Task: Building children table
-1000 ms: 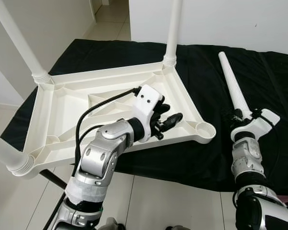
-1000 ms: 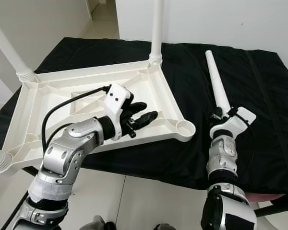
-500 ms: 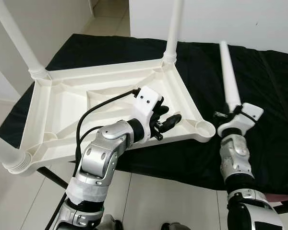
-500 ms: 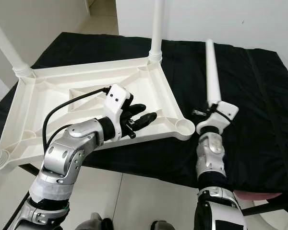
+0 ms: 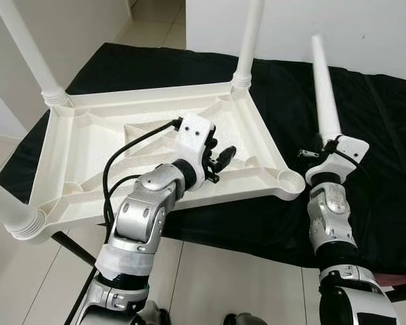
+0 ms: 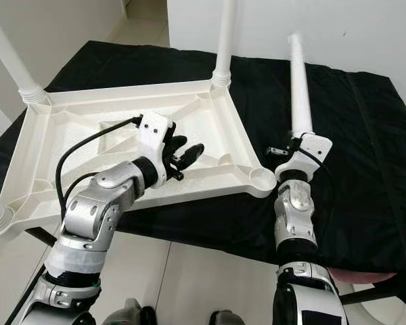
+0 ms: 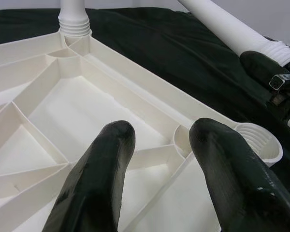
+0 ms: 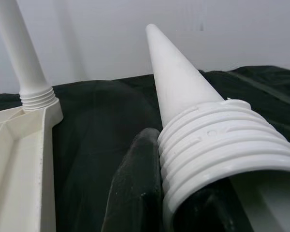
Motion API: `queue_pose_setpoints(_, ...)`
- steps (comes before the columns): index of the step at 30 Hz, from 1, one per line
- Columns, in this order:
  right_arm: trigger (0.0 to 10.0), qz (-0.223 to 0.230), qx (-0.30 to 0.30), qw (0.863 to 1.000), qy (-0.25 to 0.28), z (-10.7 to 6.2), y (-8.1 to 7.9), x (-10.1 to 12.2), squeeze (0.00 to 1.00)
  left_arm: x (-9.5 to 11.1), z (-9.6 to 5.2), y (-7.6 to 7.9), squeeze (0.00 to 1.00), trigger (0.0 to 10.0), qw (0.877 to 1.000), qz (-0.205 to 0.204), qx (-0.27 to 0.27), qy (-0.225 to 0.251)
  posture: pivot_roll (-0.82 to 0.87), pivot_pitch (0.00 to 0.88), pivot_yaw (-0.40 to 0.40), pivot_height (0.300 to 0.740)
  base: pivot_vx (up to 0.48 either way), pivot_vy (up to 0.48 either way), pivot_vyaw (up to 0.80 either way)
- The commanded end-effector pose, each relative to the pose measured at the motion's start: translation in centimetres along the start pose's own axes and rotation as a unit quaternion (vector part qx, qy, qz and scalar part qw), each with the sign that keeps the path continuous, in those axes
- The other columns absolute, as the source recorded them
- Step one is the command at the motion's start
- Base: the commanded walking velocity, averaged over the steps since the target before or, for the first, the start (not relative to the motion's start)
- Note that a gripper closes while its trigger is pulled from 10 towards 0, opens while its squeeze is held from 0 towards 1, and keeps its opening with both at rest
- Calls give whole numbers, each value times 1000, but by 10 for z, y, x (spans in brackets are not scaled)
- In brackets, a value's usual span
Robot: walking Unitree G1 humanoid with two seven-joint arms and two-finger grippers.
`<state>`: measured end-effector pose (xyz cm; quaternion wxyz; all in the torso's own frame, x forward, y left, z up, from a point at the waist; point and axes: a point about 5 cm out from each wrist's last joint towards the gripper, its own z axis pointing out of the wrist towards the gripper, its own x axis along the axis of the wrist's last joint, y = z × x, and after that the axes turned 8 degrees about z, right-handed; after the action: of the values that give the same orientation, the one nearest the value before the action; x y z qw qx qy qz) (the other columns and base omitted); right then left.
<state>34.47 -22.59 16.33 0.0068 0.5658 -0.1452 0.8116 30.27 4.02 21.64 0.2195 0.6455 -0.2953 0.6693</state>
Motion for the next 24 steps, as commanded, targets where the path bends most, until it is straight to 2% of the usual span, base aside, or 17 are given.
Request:
queue_pose_setpoints(1, 10000, -10, -5, 1000, 21, 1, -2, 6, 0, -1, 3, -1, 0, 10000, 1000, 9, -1, -6, 7, 14, 3, 740, 0, 0, 0)
queue_pose_setpoints(3, 10000, -10, -5, 1000, 21, 1, -2, 6, 0, -1, 3, -1, 0, 10000, 1000, 9, -1, -6, 7, 14, 3, 740, 0, 0, 0)
queue_pose_setpoints(6, 10000, -19, 28, 998, 53, 1, -12, 19, 0, 1, 8, -10, 0, 10000, 1000, 0, 19, 0, -19, 14, 3, 740, 0, 0, 0)
queue_pose_setpoints(12, 10000, -26, 41, 995, 88, 2, -16, 32, 0, 4, 12, -12, 0, 10000, 1000, -2, 26, 9, -31, 0, 10, 740, 0, 0, 0)
queue_pose_setpoints(15, 10000, -44, 59, 990, 119, 0, -26, 41, 0, 7, 14, -12, 0, 10000, 1000, -1, 22, 18, -43, 0, 6, 740, 0, 0, 0)
queue_pose_setpoints(18, 10000, -47, 61, 989, 124, 0, -28, 43, 0, 8, 15, -12, 0, 10000, 1000, -2, 18, 21, -43, 0, 6, 740, 0, 0, 0)
queue_pose_setpoints(21, 10000, -57, 80, 982, 161, 3, -37, 60, 0, 17, 24, -9, 0, 10000, 999, -10, 3, 41, -41, 0, -1, 740, 0, 0, 0)
queue_pose_setpoints(24, 10000, -61, 90, 978, 177, 4, -40, 67, 0, 19, 29, -6, 0, 10000, 999, -12, -9, 49, -50, 0, 4, 740, 0, 0, 0)
